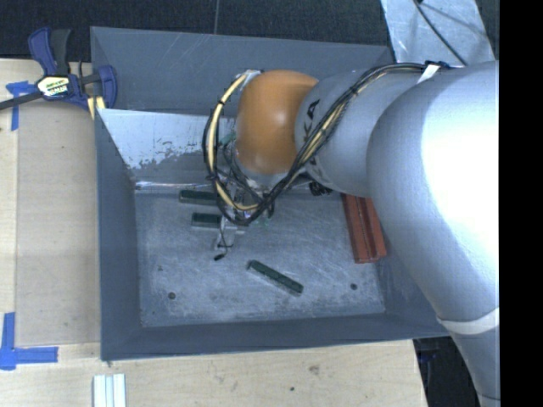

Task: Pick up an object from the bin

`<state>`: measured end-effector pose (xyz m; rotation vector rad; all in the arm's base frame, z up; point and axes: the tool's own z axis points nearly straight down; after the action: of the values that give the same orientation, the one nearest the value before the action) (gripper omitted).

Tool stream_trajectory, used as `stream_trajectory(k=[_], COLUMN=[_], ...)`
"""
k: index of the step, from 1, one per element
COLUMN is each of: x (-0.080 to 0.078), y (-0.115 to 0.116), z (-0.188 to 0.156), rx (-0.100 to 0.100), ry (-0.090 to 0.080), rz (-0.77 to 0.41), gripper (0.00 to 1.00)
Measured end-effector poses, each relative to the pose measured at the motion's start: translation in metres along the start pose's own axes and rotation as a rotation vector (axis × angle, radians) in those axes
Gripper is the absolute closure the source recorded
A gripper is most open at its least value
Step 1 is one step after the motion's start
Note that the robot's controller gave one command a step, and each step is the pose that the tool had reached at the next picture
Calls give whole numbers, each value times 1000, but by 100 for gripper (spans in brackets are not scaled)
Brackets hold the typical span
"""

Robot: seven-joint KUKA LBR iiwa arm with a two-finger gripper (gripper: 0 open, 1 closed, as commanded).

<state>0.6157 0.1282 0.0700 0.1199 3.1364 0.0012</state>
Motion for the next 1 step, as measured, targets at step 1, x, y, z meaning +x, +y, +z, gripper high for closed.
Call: stream_trajectory(k=[1], x=[0], y=[0], z=[-1], rx=[0], ry=[-1], rz=[0], gripper=[100])
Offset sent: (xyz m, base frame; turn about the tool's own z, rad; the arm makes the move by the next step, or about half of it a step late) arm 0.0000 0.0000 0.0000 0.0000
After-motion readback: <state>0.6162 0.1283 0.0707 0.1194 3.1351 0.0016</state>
